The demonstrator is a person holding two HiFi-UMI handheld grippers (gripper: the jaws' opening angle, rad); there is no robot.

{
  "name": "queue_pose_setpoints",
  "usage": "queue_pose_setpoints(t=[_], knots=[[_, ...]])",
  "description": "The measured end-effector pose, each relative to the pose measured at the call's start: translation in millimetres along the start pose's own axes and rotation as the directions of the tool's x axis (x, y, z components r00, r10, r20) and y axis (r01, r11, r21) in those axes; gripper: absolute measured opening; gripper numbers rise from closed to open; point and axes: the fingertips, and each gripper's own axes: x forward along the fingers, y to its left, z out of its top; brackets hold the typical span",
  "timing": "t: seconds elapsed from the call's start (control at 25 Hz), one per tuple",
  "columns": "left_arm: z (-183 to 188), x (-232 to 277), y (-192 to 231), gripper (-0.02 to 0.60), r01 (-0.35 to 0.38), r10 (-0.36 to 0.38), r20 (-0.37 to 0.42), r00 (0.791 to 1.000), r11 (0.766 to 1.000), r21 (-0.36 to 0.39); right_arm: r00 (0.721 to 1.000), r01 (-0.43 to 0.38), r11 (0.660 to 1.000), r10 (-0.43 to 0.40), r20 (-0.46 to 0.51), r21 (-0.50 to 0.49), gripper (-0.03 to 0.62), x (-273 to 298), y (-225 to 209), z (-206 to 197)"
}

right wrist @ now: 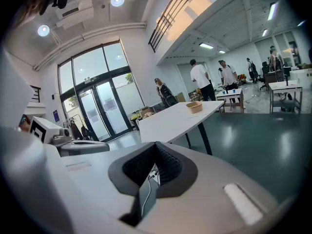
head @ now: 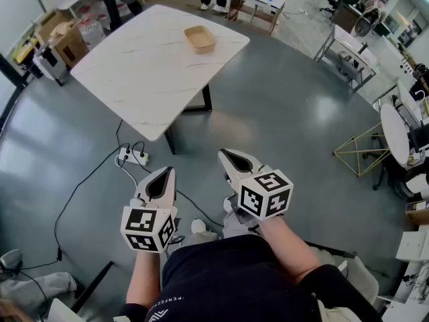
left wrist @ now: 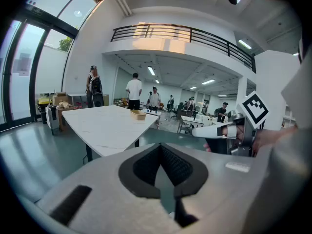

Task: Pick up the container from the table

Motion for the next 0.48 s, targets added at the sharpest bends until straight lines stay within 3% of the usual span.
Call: queue_pose_setpoints(t=[0.48], knots=[[-9.6, -14.6, 5.4, -0.005, 0.056, -0.056, -0.021, 0.998, 0.998, 0.012, 1.000, 0.017, 0.999, -0.018, 0.015, 0.043, -0.003, -1.2, 20.7, -7.3]])
